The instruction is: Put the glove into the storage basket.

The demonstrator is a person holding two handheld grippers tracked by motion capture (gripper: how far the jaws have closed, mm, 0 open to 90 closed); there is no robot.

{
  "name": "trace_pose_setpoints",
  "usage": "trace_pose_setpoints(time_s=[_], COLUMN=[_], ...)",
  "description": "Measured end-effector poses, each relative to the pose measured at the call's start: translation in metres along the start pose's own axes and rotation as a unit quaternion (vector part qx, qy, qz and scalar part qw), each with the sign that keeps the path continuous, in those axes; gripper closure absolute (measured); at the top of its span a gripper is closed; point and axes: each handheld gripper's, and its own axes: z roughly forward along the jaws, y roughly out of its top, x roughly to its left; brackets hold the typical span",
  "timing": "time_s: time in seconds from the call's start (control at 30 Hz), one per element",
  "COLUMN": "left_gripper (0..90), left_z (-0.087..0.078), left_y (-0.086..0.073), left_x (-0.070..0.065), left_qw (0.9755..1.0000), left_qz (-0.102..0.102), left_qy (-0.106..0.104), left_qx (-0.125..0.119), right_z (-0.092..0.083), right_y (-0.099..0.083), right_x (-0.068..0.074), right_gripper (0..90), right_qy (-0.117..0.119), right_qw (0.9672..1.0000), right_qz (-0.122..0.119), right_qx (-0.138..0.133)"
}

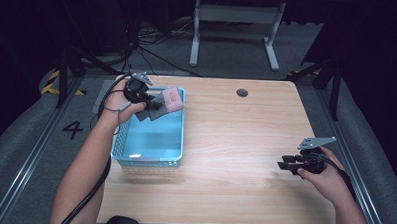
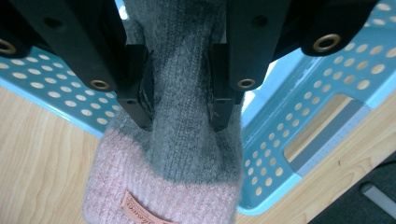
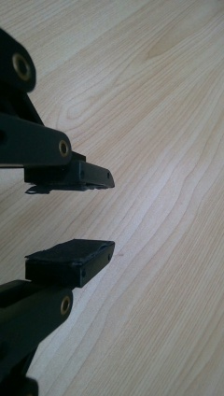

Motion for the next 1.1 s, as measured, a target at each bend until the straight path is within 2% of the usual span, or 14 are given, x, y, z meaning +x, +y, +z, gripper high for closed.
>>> trace_pose_setpoints(time_s=[0.13,0.33,0.4,0.53,0.7,0.83,1.03,1.1], left_gripper=[67.3,67.1,66.9,66.9,66.9,66.9,66.7,66.6], left_z=[0.012,0.029,0.031,0.030,0.029,0.035,0.047,0.048], left_y=[-0.008,-0.021,-0.022,-0.024,-0.028,-0.031,-0.033,-0.034], left_x=[0.000,0.005,0.007,0.011,0.017,0.017,0.016,0.017], left_qw=[1.0000,0.9997,0.9996,0.9994,0.9987,0.9986,0.9972,0.9974], left_qz=[0.000,-0.024,-0.027,-0.029,-0.015,-0.013,-0.001,-0.001], left_qy=[0.005,-0.004,-0.004,0.010,0.021,0.014,0.006,0.002], left_qx=[0.000,0.003,0.005,0.014,0.045,0.049,0.074,0.072], right_z=[0.000,0.001,0.002,0.004,0.006,0.008,0.007,0.008], right_y=[0.000,-0.002,-0.001,-0.001,-0.002,-0.001,-0.001,-0.001], right_x=[-0.001,-0.002,-0.001,-0.001,-0.001,0.000,0.001,0.001], right_gripper=[63.8,63.6,63.2,63.1,63.1,62.8,62.7,62.5], right_qy=[0.000,-0.001,0.005,0.006,0.005,0.006,0.005,0.006], right_qw=[1.0000,1.0000,1.0000,1.0000,1.0000,0.9999,0.9999,0.9999], right_qz=[0.000,0.001,0.000,-0.004,-0.003,-0.008,-0.009,-0.010], right_qx=[0.001,0.002,-0.002,0.000,0.002,0.005,0.003,0.004])
